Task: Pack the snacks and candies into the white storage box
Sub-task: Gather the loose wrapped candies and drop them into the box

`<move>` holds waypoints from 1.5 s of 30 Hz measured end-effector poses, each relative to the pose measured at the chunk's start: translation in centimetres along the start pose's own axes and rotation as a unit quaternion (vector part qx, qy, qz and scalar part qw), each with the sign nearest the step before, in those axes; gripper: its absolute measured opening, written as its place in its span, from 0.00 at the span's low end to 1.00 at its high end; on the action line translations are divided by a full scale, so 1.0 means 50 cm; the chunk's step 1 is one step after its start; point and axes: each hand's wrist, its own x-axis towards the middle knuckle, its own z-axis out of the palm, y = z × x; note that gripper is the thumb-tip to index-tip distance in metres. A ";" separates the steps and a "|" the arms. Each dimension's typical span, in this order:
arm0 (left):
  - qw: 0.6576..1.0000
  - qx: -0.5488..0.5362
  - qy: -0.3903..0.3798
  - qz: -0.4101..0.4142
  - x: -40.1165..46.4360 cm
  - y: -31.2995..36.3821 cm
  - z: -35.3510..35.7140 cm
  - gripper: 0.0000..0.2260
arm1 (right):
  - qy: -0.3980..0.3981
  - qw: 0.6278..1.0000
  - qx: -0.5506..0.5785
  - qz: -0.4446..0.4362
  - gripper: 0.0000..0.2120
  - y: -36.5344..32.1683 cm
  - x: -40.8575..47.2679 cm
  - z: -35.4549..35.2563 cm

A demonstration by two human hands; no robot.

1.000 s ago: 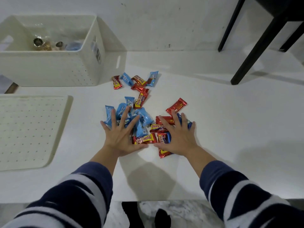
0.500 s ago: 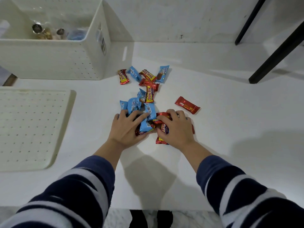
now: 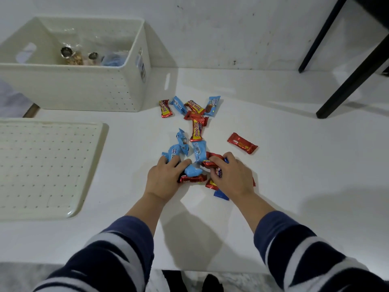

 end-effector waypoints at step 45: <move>0.959 0.010 0.218 -0.181 0.104 -0.616 -0.502 0.16 | 0.197 0.970 0.082 -0.118 0.16 -0.662 0.398 -0.343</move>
